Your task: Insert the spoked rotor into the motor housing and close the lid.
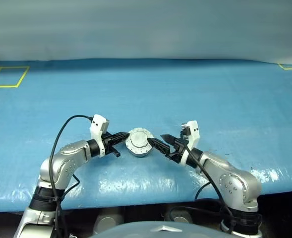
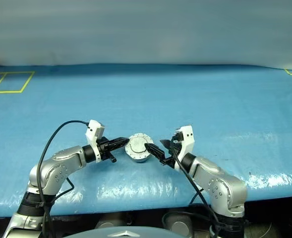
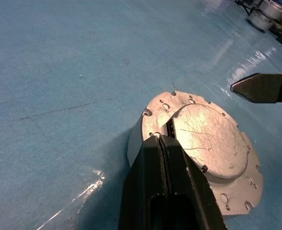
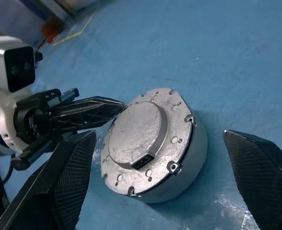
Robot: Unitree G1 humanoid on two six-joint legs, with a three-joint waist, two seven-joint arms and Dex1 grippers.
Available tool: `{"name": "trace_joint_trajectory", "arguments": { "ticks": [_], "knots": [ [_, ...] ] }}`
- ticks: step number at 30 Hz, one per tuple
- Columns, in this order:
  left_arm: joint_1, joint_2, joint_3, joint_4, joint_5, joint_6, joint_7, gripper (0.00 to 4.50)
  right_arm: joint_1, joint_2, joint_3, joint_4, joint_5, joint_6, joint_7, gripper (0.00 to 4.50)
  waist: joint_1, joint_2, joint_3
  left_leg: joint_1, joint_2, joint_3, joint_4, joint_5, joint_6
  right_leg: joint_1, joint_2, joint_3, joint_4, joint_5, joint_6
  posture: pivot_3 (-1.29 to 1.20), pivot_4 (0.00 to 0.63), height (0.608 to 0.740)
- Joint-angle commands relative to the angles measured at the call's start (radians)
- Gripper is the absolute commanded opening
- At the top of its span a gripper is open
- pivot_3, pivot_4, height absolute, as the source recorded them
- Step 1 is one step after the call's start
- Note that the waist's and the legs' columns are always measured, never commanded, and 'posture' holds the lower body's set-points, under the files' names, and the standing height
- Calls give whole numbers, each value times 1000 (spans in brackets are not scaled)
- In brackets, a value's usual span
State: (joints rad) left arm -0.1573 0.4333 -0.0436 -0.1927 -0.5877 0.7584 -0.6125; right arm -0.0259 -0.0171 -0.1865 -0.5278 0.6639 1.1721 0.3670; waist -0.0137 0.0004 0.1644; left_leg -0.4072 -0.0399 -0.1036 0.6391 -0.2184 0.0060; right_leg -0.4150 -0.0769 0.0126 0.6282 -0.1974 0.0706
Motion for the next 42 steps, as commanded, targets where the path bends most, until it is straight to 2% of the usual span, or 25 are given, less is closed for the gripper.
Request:
{"name": "trace_joint_trajectory", "arguments": {
  "ticks": [1,5,13,20,27,31,36,38,39,42],
  "knots": [
    [-11,-7,15,-8,3,-21,-11,0,-15,128,-82,-10,83,133,-157,4459,-1,1,0,-1,0,0,0,0,0,-1,0,0,0,0,0,0,150,740],
    [-11,-9,16,-10,4,-22,-12,0,-41,238,-165,35,155,214,-275,4459,1,1,0,-3,-2,0,0,0,0,-2,-1,0,0,0,0,0,150,740],
    [11,-5,24,-18,15,-25,-9,0,-49,288,-225,143,393,283,-414,4459,-10,1,0,-1,-2,0,-1,0,0,-1,1,-1,0,0,-1,0,150,740],
    [22,-8,27,-23,18,-28,-9,0,-43,281,-140,219,607,210,-533,4459,-23,1,0,0,-1,1,-2,0,0,0,1,-1,0,0,-1,0,150,740],
    [21,-7,22,-31,18,-25,-11,0,-46,235,-37,293,713,93,-603,4459,-23,1,0,-1,-1,1,-2,0,1,-1,1,0,-1,0,-1,0,150,740],
    [24,-2,23,-32,19,-25,-13,0,-31,216,3,310,788,25,-628,3531,-23,1,0,-1,-1,1,-2,0,1,-1,1,0,-1,0,-1,0,150,740],
    [27,0,24,-34,21,-25,-14,0,-13,165,44,297,881,-27,-659,1836,-27,1,0,-1,-1,1,-2,0,1,-1,2,0,0,0,-1,0,150,740],
    [28,-3,25,-37,23,-23,-15,0,-5,146,57,292,914,-46,-673,1395,-25,1,0,-1,-1,0,-2,0,1,-1,3,0,0,0,-1,0,150,740],
    [27,-5,25,-36,25,-24,-16,0,-1,137,64,289,926,-54,-680,1190,-24,1,1,-1,-1,0,-2,0,1,-1,3,0,0,0,-1,0,150,740],
    [27,-7,24,-34,27,-25,-19,0,9,112,85,280,947,-70,-697,1179,-24,1,1,-2,-1,0,-2,0,1,-2,3,0,-1,0,-1,0,150,740]
  ]
}}
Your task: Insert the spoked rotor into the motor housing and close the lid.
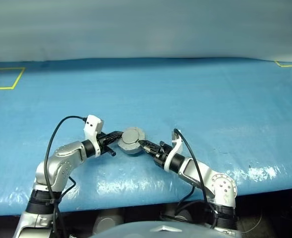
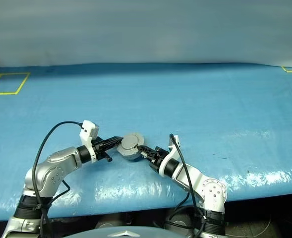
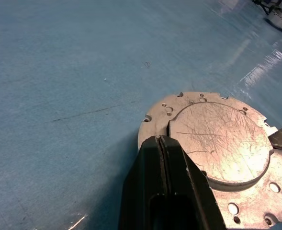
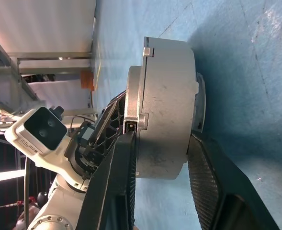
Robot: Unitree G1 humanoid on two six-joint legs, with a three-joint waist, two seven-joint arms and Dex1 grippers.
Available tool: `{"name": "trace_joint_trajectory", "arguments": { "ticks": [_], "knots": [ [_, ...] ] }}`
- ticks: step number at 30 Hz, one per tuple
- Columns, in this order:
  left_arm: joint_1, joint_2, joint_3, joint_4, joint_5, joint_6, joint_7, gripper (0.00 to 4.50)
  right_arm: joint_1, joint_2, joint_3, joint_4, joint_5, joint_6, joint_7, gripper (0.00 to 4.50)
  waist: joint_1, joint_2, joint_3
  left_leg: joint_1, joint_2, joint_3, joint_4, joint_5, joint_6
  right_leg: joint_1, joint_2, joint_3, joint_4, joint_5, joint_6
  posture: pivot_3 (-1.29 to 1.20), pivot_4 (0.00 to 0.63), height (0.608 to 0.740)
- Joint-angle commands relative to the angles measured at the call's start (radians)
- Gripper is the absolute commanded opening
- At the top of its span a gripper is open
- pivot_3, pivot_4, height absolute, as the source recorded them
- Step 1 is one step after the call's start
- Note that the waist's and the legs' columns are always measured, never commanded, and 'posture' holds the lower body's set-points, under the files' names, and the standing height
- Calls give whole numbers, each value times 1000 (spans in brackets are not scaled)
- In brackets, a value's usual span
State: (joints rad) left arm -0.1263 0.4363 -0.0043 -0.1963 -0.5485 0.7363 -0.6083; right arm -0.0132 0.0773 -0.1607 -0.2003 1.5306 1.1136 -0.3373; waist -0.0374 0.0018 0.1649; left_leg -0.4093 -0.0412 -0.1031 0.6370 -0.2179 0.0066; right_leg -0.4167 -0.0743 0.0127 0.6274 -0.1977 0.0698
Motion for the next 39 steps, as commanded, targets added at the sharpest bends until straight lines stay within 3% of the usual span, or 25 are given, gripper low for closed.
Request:
{"name": "trace_joint_trajectory", "arguments": {
  "ticks": [1,5,9,12,18,26,32,39],
  "knots": [
    [-4,-10,-15,-30,-12,-3,-25,0,-1,11,64,-48,85,-17,2,1179,0,0,0,0,0,0,0,0,0,0,0,0,0,0,0,0,150,740],
    [-2,-19,0,-39,-20,-11,-21,0,9,-8,85,-54,101,-39,-16,1179,0,0,0,0,0,0,0,0,0,0,0,0,0,0,0,0,150,740],
    [-3,-91,110,-88,-107,-36,18,0,22,-26,100,-69,136,-73,-31,1179,0,0,0,0,0,0,0,0,0,0,0,0,0,0,0,0,150,740],
    [6,-168,207,-128,-211,-15,81,0,25,-31,99,-84,170,-115,-34,1179,1,-1,0,-1,1,-1,1,0,0,-1,0,0,0,0,0,0,150,740],
    [162,-299,349,-196,-561,121,282,0,3,-29,91,-104,195,-211,-32,1179,-1,-1,0,-1,2,-1,1,0,0,0,-2,0,-1,0,1,0,150,740],
    [343,-536,359,-243,-883,38,543,2553,-83,-47,74,-76,194,-291,-8,1179,9,-3,2,-3,1,-2,8,-1,1,1,-3,-1,0,1,2,0,150,740],
    [385,-570,289,-222,-981,-22,566,4487,-135,-51,99,-73,209,-296,11,1179,10,-3,2,-4,1,-2,8,-1,1,1,-2,-1,-1,1,2,0,150,740],
    [400,-554,226,-174,-1064,-61,526,4500,-145,-48,136,-99,240,-305,0,1179,9,-3,2,-4,0,-1,7,-2,2,1,-2,0,-1,1,1,0,150,740]
  ]
}}
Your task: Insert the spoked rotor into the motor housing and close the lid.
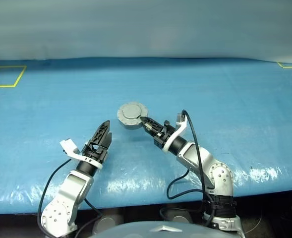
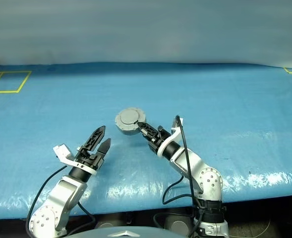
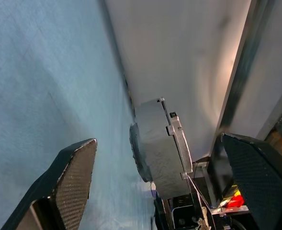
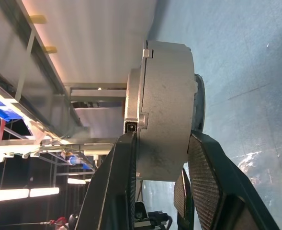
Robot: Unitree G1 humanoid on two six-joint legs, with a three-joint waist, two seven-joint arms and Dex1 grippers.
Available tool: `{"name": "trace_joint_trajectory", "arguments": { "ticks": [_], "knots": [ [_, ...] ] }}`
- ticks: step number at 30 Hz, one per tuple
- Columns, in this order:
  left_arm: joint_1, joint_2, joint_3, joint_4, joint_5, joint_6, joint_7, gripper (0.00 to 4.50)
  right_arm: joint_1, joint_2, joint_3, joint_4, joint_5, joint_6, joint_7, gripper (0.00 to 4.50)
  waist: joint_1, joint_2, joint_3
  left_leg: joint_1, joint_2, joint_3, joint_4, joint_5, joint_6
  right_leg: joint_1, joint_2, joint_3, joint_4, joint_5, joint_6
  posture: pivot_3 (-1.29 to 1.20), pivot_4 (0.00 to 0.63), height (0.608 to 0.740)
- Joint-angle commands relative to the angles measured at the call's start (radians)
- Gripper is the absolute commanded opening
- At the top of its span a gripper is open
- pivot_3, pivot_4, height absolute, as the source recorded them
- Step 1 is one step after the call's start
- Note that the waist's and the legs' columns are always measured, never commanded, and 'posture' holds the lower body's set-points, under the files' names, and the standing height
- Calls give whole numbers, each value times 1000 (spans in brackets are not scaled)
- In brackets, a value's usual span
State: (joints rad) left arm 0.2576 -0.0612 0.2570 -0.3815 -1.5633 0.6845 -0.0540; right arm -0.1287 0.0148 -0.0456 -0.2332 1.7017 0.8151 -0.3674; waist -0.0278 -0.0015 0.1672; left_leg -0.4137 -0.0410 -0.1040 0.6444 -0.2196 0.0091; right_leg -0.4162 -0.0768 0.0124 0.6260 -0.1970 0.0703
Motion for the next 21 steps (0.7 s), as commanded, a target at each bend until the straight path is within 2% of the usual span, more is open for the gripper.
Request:
{"name": "trace_joint_trajectory", "arguments": {
  "ticks": [1,15,21],
  "knots": [
    [17,-56,-42,25,-63,-12,-24,4500,-28,15,28,-71,74,-6,29,1179,0,0,0,0,0,0,0,0,0,0,0,0,0,0,0,0,150,740],
    [-36,4,-63,173,-113,27,-257,4500,43,-22,149,-110,126,11,1,1179,-3,0,0,-1,0,0,0,0,0,-1,0,0,-1,0,0,0,150,740],
    [-28,7,-70,166,-115,42,-244,4500,51,-45,168,-110,128,-7,1,1179,-5,0,0,-1,1,0,1,0,0,0,0,0,-1,0,0,0,150,740]
  ]
}}
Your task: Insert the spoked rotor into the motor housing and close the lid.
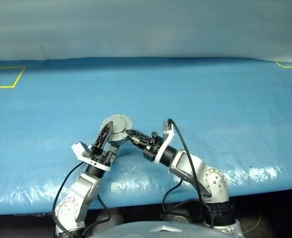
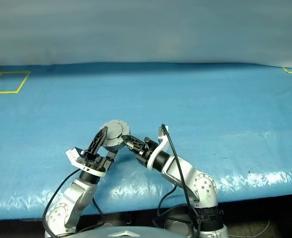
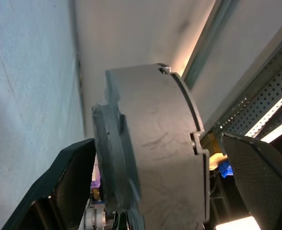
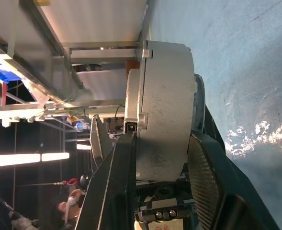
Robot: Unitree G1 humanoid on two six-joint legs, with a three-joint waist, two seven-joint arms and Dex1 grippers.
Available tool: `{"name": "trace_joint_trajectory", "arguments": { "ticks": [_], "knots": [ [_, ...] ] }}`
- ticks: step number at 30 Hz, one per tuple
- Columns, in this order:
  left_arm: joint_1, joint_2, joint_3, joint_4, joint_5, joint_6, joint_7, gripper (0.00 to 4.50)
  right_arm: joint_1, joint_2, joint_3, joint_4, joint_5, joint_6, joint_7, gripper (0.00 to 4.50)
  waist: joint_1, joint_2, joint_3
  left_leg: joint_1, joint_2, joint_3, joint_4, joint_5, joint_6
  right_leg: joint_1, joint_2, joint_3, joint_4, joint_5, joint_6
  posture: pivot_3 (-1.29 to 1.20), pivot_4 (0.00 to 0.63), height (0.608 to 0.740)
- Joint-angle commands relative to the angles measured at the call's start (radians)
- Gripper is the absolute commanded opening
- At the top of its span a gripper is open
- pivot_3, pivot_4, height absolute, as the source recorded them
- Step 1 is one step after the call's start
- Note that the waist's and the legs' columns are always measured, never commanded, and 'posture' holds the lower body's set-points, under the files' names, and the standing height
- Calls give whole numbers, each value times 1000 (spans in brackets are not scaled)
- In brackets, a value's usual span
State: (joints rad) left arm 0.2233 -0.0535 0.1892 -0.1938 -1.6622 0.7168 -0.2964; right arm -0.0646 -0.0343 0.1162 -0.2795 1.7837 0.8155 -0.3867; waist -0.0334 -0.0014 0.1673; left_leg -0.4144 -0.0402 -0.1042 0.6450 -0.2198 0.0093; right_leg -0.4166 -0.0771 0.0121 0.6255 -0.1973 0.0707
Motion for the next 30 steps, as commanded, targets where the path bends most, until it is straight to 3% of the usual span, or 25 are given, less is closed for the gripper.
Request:
{"name": "trace_joint_trajectory", "arguments": {
  "ticks": [1,4,7,11,15,19,25,30],
  "knots": [
    [9,-3,-3,-26,-15,6,5,4500,-12,0,10,-64,48,-6,21,1179,0,0,0,0,0,0,0,0,0,0,0,0,0,0,0,0,150,740],
    [11,-10,-9,-37,-4,-8,52,4500,-10,-13,21,-67,51,1,31,1179,1,0,0,0,0,0,0,0,0,0,-1,0,0,0,0,0,150,740],
    [12,-14,-17,-42,0,-15,107,3908,-16,-30,26,-73,16,7,68,1179,4,0,0,0,0,0,0,0,0,0,-1,0,0,0,0,0,150,740],
    [16,-11,-22,-51,-3,-14,159,2619,-27,-59,28,-90,-94,4,137,1179,5,0,0,0,0,0,0,0,0,0,-1,0,0,0,0,0,150,740],
    [17,-13,-22,-62,4,-27,188,2467,-55,-146,60,-138,-318,1,300,1179,6,0,0,0,-1,0,0,0,0,0,0,0,0,0,0,0,150,740],
    [-6,-19,-9,-88,32,-77,229,2465,-61,-280,135,-206,-580,-33,484,2566,11,-1,0,0,-1,1,0,0,0,0,-1,0,0,0,0,0,150,740],
    [-150,44,51,-68,178,-178,285,2463,-9,-364,168,-236,-849,-97,575,4500,24,-3,1,0,-2,1,0,0,-1,0,1,-3,0,0,0,0,150,740],
    [-376,111,119,133,324,-250,340,2463,44,-402,217,-250,-1030,-144,627,4500,26,-5,2,0,-4,1,2,0,-1,2,0,-2,0,0,1,0,150,740]
  ]
}}
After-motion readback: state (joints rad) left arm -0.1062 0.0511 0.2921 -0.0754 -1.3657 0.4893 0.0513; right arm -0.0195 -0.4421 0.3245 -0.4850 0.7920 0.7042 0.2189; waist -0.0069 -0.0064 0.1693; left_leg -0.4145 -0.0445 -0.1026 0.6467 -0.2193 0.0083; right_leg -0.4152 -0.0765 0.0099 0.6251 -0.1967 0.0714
